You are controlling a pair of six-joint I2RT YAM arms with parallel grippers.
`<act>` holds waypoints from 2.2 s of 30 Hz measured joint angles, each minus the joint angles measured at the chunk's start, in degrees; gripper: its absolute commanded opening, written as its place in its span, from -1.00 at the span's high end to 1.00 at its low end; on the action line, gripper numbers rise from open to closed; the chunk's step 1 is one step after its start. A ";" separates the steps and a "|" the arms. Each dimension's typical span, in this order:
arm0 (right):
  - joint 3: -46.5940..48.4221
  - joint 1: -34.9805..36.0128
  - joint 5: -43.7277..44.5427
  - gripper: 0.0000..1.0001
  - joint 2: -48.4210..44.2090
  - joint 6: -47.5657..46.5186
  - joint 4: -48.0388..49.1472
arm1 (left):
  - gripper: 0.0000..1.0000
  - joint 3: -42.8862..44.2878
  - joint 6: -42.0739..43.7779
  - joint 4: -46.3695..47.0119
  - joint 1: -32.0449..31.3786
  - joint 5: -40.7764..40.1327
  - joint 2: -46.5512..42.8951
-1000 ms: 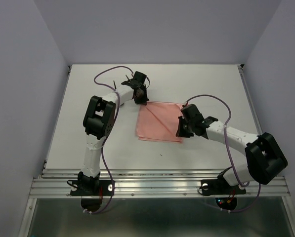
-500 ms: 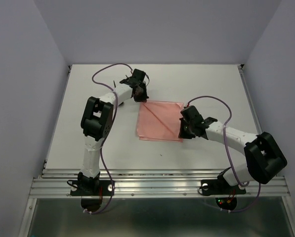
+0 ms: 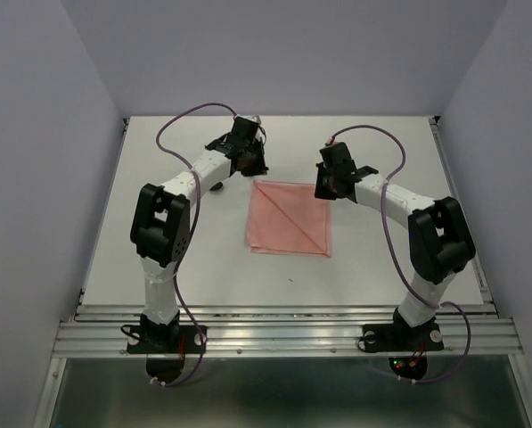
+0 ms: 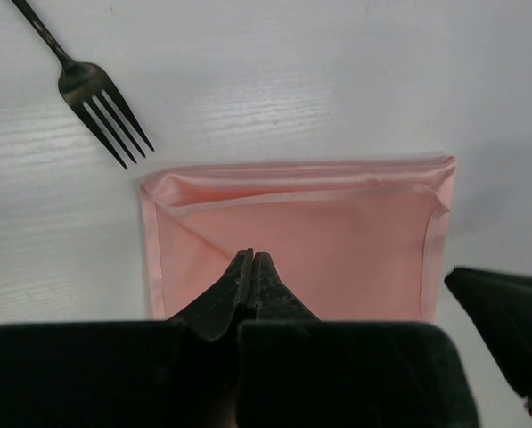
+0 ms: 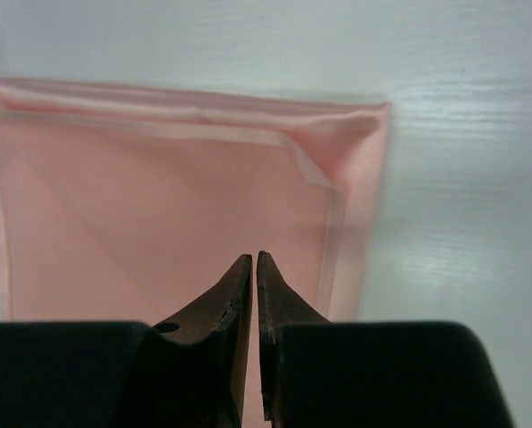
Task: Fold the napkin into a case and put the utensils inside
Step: Smooth out the upper triangle-folded napkin at the center of the board.
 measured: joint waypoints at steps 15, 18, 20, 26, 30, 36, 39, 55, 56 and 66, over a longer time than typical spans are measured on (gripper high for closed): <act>8.92 -5.97 0.66 0.80 15.37 -4.81 0.68 | 1.00 -10.45 -1.55 3.17 -3.50 3.26 -1.36; 7.96 -5.95 -0.17 0.78 14.73 -4.83 1.03 | 1.00 -10.45 -1.64 3.63 -3.91 3.30 -1.36; 5.05 -5.95 -1.07 0.76 12.31 -4.50 1.73 | 1.00 -10.45 -1.66 3.85 -4.22 3.39 -1.36; -2.03 -4.28 -4.33 0.74 -0.46 -1.68 2.56 | 1.00 -10.36 -1.64 4.22 -4.52 3.65 -0.63; -3.65 -1.42 -6.27 0.73 -3.76 -0.24 3.65 | 1.00 -9.97 -1.60 3.98 -4.55 3.34 1.07; -5.90 0.98 -10.21 0.73 -3.78 1.31 3.56 | 1.00 -9.14 -1.57 3.63 -4.52 3.23 2.45; -5.92 1.73 -11.63 0.74 -2.43 1.62 3.91 | 1.00 -7.39 -1.53 3.67 -4.52 3.34 4.35; -0.44 4.72 -15.65 0.74 9.35 3.37 5.95 | 1.00 -6.16 -0.96 4.00 -4.44 3.48 7.65; -0.42 4.72 -15.65 0.74 9.99 3.45 6.45 | 1.00 -6.16 -0.96 4.00 -4.44 3.48 7.65; -2.54 4.66 -15.32 0.74 10.14 4.44 8.72 | 1.00 -6.16 -0.94 4.20 -4.09 3.56 7.69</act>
